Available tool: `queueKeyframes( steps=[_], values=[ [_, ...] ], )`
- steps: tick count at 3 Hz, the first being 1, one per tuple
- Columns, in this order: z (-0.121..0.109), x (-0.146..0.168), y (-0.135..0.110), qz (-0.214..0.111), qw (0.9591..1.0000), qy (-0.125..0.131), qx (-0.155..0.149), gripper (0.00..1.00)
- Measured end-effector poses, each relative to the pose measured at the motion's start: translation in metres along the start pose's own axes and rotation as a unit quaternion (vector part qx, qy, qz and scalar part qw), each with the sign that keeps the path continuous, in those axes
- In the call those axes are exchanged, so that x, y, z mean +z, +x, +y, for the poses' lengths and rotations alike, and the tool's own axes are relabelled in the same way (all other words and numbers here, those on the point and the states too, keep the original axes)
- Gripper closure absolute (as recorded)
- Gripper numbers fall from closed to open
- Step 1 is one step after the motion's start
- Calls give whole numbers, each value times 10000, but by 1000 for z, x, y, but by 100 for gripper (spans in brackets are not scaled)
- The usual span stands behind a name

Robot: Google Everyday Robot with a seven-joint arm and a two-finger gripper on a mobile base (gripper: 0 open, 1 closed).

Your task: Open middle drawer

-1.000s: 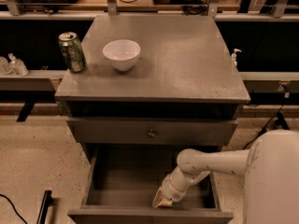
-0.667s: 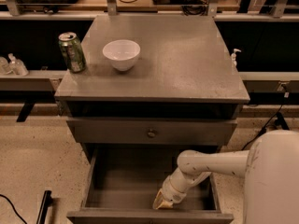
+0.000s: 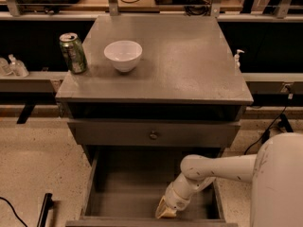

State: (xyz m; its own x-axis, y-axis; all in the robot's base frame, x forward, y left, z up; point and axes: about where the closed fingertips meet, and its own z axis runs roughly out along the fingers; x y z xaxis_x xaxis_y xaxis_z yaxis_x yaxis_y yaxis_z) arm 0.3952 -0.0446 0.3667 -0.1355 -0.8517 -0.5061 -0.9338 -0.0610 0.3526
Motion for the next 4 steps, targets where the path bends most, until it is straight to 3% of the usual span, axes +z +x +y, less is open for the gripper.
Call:
queueKeyframes(
  steps=[1, 4],
  values=[
    [26, -11, -4, -79, 9999, -70, -79, 100],
    [28, -14, -4, -88, 9999, -63, -97, 100]
  ],
)
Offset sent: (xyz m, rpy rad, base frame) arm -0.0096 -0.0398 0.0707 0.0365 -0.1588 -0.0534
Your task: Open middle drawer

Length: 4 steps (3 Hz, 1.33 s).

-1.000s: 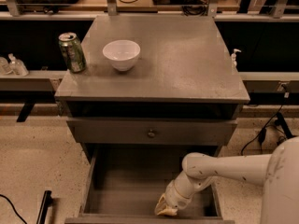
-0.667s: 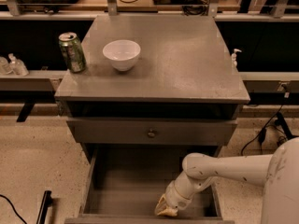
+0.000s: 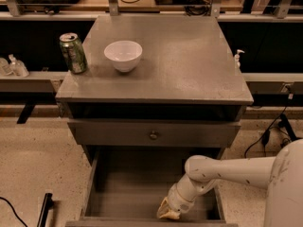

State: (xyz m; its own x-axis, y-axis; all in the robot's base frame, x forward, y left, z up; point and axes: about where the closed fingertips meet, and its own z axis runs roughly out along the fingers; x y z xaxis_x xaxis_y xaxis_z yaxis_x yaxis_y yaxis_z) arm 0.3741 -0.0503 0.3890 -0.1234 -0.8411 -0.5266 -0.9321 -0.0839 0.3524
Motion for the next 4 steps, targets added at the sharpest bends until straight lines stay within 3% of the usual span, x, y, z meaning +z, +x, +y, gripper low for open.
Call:
queueKeyframes(
  steps=[1, 2, 3, 4],
  values=[
    [0, 0, 0, 0, 10000, 0, 0, 100],
    [0, 0, 0, 0, 10000, 0, 0, 82],
    [0, 0, 0, 0, 10000, 0, 0, 84],
    [0, 0, 0, 0, 10000, 0, 0, 100]
  ],
)
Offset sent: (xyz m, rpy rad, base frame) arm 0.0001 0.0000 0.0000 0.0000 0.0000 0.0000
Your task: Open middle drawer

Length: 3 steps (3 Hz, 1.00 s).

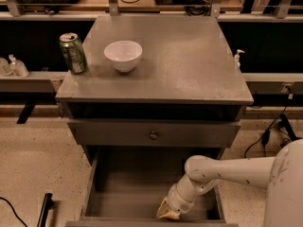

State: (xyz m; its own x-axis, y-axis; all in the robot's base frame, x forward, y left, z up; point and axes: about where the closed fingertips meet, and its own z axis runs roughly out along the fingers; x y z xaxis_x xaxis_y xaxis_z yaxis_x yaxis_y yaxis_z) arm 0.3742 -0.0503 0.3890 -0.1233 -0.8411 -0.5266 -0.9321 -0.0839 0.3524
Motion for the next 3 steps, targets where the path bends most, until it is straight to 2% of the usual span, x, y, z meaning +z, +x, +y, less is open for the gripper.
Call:
queueKeyframes(
  steps=[1, 2, 3],
  values=[
    [0, 0, 0, 0, 10000, 0, 0, 100],
    [0, 0, 0, 0, 10000, 0, 0, 82],
    [0, 0, 0, 0, 10000, 0, 0, 59]
  ],
)
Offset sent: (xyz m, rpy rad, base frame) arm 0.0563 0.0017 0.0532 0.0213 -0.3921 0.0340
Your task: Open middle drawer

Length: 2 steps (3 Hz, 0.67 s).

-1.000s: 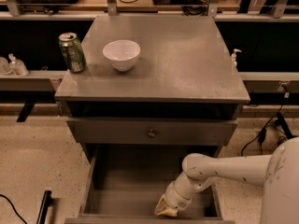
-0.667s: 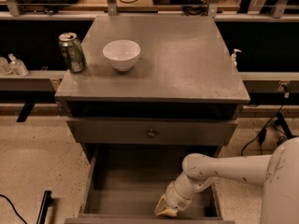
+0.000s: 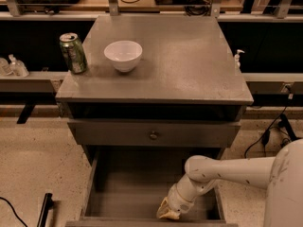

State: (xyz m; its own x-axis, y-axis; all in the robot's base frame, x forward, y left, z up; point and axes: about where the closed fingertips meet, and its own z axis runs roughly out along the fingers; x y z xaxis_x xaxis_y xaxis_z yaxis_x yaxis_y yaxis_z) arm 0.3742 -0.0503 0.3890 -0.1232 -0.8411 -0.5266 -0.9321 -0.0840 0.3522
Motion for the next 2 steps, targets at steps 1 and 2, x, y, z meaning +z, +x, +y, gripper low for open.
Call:
queueKeyframes(
  steps=[1, 2],
  values=[
    [0, 0, 0, 0, 10000, 0, 0, 35],
    [-7, 2, 2, 49, 10000, 48, 53, 34]
  ],
)
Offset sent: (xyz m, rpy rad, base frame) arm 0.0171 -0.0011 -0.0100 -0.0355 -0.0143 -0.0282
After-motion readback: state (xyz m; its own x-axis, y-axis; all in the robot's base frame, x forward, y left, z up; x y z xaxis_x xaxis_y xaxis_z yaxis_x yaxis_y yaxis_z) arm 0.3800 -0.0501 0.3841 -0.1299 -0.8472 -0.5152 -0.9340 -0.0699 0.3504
